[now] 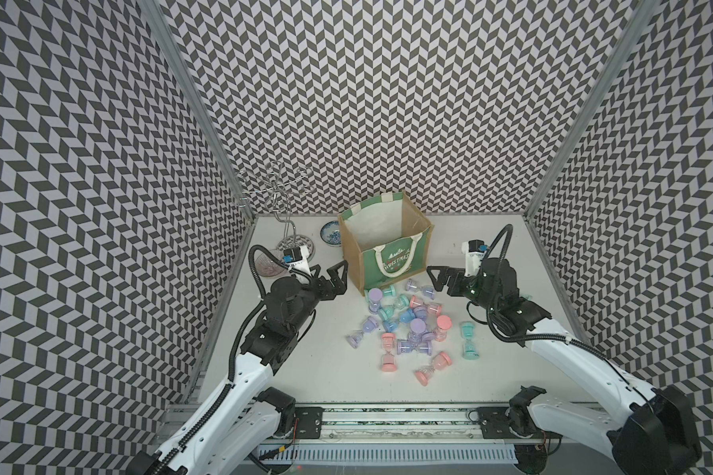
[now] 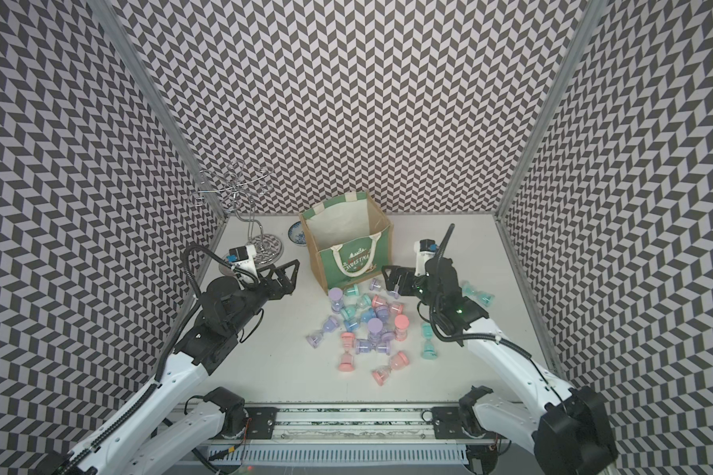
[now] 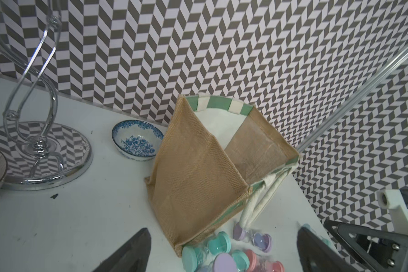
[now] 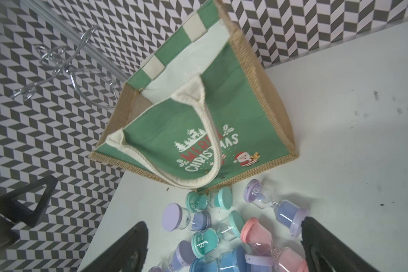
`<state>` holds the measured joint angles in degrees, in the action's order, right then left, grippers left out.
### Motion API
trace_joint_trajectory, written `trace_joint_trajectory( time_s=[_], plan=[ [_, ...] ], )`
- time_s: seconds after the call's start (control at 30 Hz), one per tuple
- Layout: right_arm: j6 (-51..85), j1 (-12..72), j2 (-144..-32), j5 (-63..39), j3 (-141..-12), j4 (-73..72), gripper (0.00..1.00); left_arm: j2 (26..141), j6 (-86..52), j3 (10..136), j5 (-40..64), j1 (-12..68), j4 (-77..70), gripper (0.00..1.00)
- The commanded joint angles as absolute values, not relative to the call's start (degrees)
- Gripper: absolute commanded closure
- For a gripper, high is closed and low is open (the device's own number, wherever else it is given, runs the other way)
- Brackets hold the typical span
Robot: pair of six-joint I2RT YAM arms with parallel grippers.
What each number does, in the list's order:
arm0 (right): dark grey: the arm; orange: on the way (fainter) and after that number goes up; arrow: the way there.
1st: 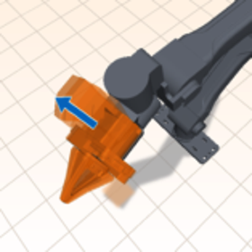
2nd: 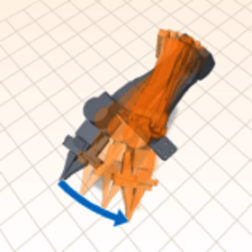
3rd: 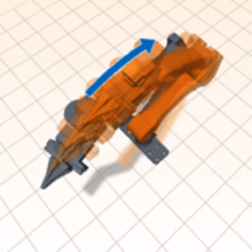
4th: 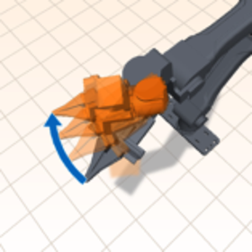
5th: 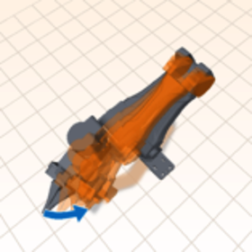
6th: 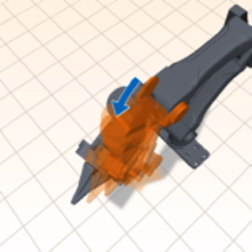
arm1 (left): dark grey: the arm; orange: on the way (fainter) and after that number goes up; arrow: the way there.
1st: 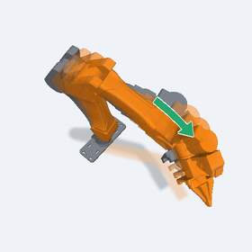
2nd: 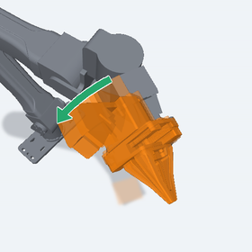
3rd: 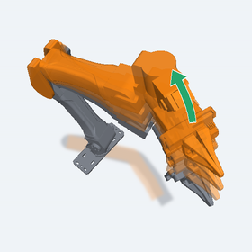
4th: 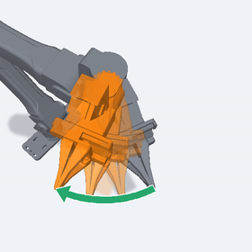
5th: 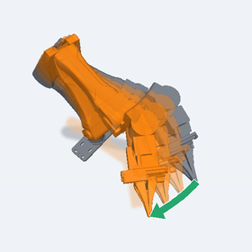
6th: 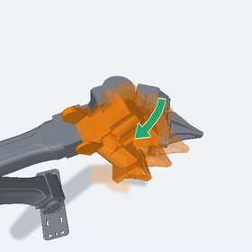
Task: Put the hourglass into the canvas bag
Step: Pick up the hourglass from the center of the board.
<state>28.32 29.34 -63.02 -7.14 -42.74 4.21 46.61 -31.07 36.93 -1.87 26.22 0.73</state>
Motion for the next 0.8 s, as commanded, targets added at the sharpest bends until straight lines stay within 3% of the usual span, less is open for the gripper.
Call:
trace_joint_trajectory(
  time_s=[0.0, 0.13, 0.3, 0.77],
  plan=[
    [27.1, 35.6, -63.2, -5.9, -42.5, 5.9, 0.01, 47.1, -31.1, 38.4, -6.4, 31.0, 8.0, 0.04],
    [27.2, 42.2, -64.3, -4.0, -41.6, 5.1, 0.01, 49.7, -31.8, 36.0, -6.8, 37.1, 5.2, 0.10],
    [25.7, 43.9, -66.2, -4.7, -41.4, 3.1, 0.01, 56.9, -30.3, 35.6, -11.6, 44.1, 1.8, 0.14],
    [26.5, 43.7, -60.2, 2.3, -35.9, -3.0, 0.01, 70.8, -29.0, 35.3, -15.5, 45.4, -5.8, 0.22]
  ],
)
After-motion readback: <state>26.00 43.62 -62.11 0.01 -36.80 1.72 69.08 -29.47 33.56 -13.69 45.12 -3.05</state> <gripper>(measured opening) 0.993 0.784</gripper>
